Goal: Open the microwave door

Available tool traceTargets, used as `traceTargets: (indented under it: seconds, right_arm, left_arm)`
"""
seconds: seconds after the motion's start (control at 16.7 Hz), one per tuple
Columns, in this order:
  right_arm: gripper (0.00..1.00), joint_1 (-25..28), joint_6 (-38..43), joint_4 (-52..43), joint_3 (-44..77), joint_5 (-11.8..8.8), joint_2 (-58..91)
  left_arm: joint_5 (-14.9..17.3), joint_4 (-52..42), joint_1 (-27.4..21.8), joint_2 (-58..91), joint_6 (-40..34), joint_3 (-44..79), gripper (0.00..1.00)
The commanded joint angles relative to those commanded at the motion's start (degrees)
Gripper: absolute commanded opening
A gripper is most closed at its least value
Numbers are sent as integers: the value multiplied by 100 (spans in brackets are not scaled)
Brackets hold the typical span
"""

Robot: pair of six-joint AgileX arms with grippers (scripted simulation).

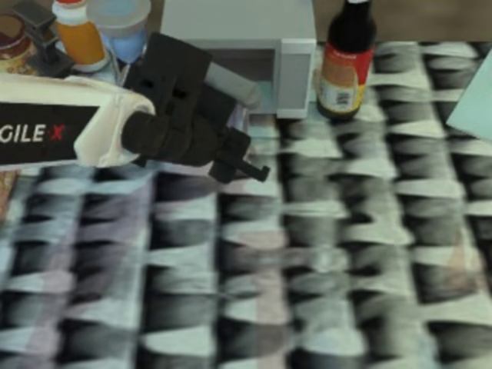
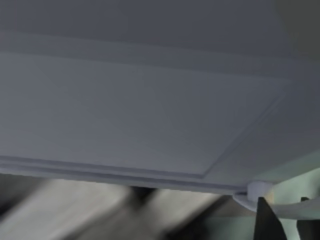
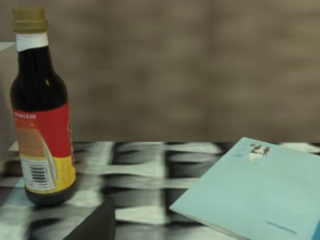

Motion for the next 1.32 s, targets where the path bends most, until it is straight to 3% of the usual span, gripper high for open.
traceTargets:
  seconds: [0.6, 1.32]
  right_arm:
    - [100, 0, 0, 0, 0, 0, 0]
    - [100, 0, 0, 0, 0, 0, 0]
  left_arm:
    - [269, -26, 134, -100, 325, -126, 0]
    - [269, -26, 134, -100, 325, -126, 0]
